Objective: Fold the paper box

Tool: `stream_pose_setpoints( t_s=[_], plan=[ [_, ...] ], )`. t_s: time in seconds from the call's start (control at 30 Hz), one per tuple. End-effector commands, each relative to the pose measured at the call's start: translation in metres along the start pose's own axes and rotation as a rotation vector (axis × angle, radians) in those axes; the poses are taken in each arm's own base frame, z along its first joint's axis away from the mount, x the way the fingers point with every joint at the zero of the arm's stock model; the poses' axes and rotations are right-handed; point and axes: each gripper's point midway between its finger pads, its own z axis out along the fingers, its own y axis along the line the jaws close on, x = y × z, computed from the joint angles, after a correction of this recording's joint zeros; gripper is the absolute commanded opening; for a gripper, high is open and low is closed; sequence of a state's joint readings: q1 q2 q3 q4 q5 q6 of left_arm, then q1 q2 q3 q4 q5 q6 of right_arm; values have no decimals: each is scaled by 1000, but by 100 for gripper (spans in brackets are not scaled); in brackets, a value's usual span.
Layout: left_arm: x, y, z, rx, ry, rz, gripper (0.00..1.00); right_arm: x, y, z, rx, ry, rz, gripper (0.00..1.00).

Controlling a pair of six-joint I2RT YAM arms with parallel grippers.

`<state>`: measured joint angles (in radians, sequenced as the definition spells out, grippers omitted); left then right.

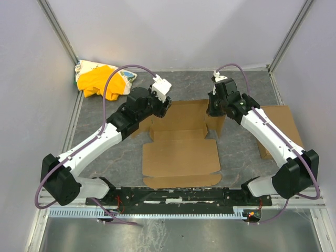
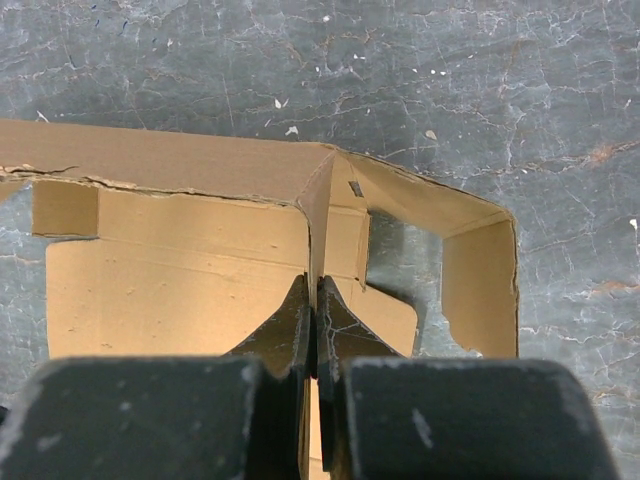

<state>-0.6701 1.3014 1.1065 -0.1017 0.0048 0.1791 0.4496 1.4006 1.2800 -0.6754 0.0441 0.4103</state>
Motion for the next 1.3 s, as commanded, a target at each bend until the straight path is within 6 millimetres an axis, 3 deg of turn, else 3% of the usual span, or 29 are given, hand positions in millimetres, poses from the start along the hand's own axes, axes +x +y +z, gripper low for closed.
stream_pose_setpoints(
  t_s=[0.0, 0.17, 0.47, 0.7, 0.9, 1.17, 1.27],
  plan=[
    [-31, 7, 4, -19, -79, 86, 59, 3, 5, -5, -40, -13, -30, 3],
    [-24, 5, 11, -25, -63, 121, 60, 1, 12, -7, -79, -10, -39, 3],
    [-37, -3, 9, 17, -131, 114, 62, 18, 6, -4, -80, 14, -77, 3],
    [-17, -33, 10, 162, -75, 150, 60, 23, 4, -4, -81, 14, -77, 3],
    [5, -45, 10, 190, -22, 172, 59, 24, 4, -7, -85, 12, -76, 4],
    [20, -45, 11, 165, 18, 193, 55, 29, 5, -6, -92, 28, -80, 5],
    [15, -40, 7, 128, 6, 218, 64, 29, 5, -7, -93, 26, -80, 4]
  ],
)
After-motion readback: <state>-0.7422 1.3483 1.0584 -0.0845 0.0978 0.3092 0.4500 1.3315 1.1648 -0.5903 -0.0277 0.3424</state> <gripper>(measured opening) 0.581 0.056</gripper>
